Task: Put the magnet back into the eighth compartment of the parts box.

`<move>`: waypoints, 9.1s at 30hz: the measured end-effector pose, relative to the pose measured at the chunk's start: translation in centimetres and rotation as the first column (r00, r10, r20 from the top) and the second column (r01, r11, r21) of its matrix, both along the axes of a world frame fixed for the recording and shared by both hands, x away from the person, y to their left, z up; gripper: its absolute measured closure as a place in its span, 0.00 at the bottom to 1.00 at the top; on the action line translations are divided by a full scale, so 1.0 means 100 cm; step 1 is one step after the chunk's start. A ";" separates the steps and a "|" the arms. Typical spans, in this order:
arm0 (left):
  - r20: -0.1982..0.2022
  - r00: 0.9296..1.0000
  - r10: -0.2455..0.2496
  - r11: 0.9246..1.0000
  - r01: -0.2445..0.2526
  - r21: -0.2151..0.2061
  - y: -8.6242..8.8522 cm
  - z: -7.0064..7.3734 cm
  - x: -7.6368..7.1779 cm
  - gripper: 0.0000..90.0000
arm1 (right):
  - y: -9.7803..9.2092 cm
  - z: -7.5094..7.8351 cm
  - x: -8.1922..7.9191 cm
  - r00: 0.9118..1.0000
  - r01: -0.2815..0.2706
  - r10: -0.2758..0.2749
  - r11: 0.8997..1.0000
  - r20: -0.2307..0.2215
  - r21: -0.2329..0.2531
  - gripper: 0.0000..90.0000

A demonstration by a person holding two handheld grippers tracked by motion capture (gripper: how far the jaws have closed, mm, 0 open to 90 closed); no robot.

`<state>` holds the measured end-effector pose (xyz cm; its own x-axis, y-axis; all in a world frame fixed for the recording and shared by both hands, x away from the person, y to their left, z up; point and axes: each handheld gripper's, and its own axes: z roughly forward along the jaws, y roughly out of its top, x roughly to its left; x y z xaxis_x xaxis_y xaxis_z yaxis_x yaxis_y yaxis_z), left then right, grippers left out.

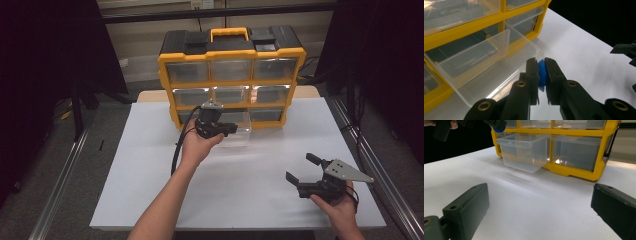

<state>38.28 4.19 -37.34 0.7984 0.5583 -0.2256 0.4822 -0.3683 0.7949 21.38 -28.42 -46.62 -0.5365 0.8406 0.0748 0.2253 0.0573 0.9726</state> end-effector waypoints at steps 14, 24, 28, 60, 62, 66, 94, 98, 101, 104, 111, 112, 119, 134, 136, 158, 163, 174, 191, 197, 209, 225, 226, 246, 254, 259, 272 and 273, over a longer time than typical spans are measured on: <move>0.007 1.000 0.016 1.000 -0.016 0.000 -0.002 0.000 0.006 0.92 | 0.000 0.000 0.000 1.000 -0.002 0.002 1.000 0.002 0.002 0.02; 0.005 1.000 0.024 1.000 -0.024 0.014 -0.005 -0.002 0.011 0.92 | 0.000 0.000 0.000 1.000 -0.003 0.003 1.000 0.001 0.003 0.02; 0.003 0.999 0.031 0.999 -0.032 0.020 -0.006 -0.003 0.013 0.92 | 0.000 0.000 0.000 1.000 -0.003 0.003 1.000 0.002 0.002 0.02; -0.001 0.997 0.078 0.997 -0.077 0.029 -0.013 -0.008 0.027 0.91 | -0.001 0.000 0.000 1.000 -0.004 0.004 1.000 0.004 0.003 0.02; -0.002 0.997 0.079 0.996 -0.079 0.034 -0.013 -0.008 0.027 0.92 | 0.000 0.000 0.000 1.000 -0.004 0.004 1.000 0.002 0.003 0.02; 0.002 0.996 0.087 0.996 -0.087 0.031 -0.012 -0.010 0.029 0.91 | -0.001 0.000 0.000 1.000 -0.004 0.004 1.000 0.002 0.002 0.02; 0.008 0.991 0.133 0.991 -0.133 0.033 -0.012 -0.021 0.040 0.91 | 0.000 0.000 0.000 1.000 -0.009 0.009 1.000 0.000 0.001 0.02; 0.008 0.991 0.136 0.989 -0.136 0.052 -0.012 -0.020 0.040 0.91 | -0.001 0.000 0.000 1.000 -0.009 0.009 1.000 0.002 -0.003 0.02; 0.007 0.990 0.140 0.989 -0.140 0.052 -0.012 -0.021 0.041 0.91 | 0.000 0.000 0.000 1.000 -0.009 0.009 1.000 0.002 -0.003 0.02; 0.007 0.990 0.143 0.988 -0.143 0.063 -0.013 -0.022 0.041 0.90 | 0.000 0.000 0.000 1.000 -0.009 0.009 1.000 0.002 -0.002 0.02; 0.008 0.989 0.147 0.988 -0.147 0.053 -0.013 -0.024 0.042 0.84 | -0.001 0.000 0.000 1.000 -0.009 0.009 1.000 0.003 -0.003 0.02; 0.004 0.989 0.151 0.986 -0.151 0.064 -0.013 -0.023 0.042 0.82 | -0.001 0.000 0.000 1.000 -0.009 0.009 1.000 0.002 -0.003 0.02; 0.003 0.988 0.156 0.987 -0.156 0.038 -0.009 -0.022 0.040 0.72 | -0.001 0.000 0.000 1.000 -0.006 0.006 1.000 0.004 -0.004 0.02; 0.012 0.987 0.159 0.987 -0.159 0.015 -0.006 -0.018 0.028 0.51 | 0.000 0.000 -0.001 1.000 -0.010 0.010 1.000 0.001 -0.003 0.02; 0.011 0.986 0.164 0.987 -0.164 0.002 -0.005 -0.018 0.026 0.48 | 0.000 0.000 -0.001 1.000 -0.010 0.010 1.000 0.000 -0.004 0.02; 0.016 0.987 0.161 0.987 -0.160 -0.020 -0.001 -0.019 0.010 0.18 | 0.001 0.000 -0.001 1.000 -0.013 0.013 1.000 0.005 -0.009 0.02; 0.032 0.988 0.152 0.988 -0.152 -0.015 -0.001 -0.018 0.007 0.14 | 0.001 0.000 0.000 1.000 -0.014 0.014 1.000 0.004 -0.009 0.02; 0.030 0.990 0.139 0.990 -0.138 -0.037 0.000 -0.020 -0.003 0.11 | 0.001 0.000 -0.001 1.000 -0.013 0.013 1.000 0.004 -0.010 0.02; 0.025 0.992 0.120 0.992 -0.118 -0.050 0.003 -0.026 -0.014 0.12 | 0.002 0.000 0.000 1.000 -0.017 0.017 1.000 0.001 -0.011 0.02; 0.024 0.994 0.111 0.992 -0.109 -0.058 0.002 -0.027 -0.016 0.13 | 0.002 0.000 -0.001 1.000 -0.017 0.017 1.000 0.002 -0.011 0.02; 0.035 0.996 0.087 0.995 -0.085 -0.051 0.005 -0.028 -0.021 0.42 | 0.002 -0.001 0.000 1.000 -0.021 0.021 1.000 0.002 -0.014 0.02; 0.029 0.989 0.147 0.989 -0.147 0.002 0.006 -0.031 -0.018 0.84 | 0.002 -0.001 0.000 1.000 -0.022 0.022 1.000 0.004 -0.010 0.02; 0.029 0.988 0.152 0.988 -0.152 0.006 0.006 -0.031 -0.018 0.87 | 0.002 0.000 0.000 1.000 -0.022 0.022 1.000 0.004 -0.010 0.02; 0.037 0.985 0.171 0.985 -0.172 0.028 0.005 -0.034 -0.015 1.00 | 0.001 0.000 -0.001 1.000 -0.018 0.018 1.000 0.002 -0.006 0.02; 0.041 0.984 0.176 0.984 -0.177 0.029 0.004 -0.036 -0.012 1.00 | 0.002 0.000 -0.001 1.000 -0.019 0.019 1.000 0.000 -0.005 0.02; 0.042 0.982 0.182 0.983 -0.183 0.028 0.004 -0.038 -0.011 1.00 | 0.002 0.000 -0.001 1.000 -0.019 0.019 1.000 -0.001 -0.005 0.02; 0.035 0.983 0.179 0.983 -0.180 0.024 0.003 -0.038 -0.010 1.00 | 0.002 0.000 -0.001 1.000 -0.017 0.017 1.000 -0.002 -0.002 0.02; 0.034 0.983 0.180 0.983 -0.180 0.025 0.003 -0.038 -0.010 1.00 | 0.002 0.000 -0.001 1.000 -0.017 0.017 1.000 -0.001 -0.001 0.02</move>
<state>37.30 4.47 -41.12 0.6907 0.6993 -0.1839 0.5174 -0.3003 0.8013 21.29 -28.21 -46.62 -0.5503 0.8317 0.0744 0.2255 0.0622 0.9722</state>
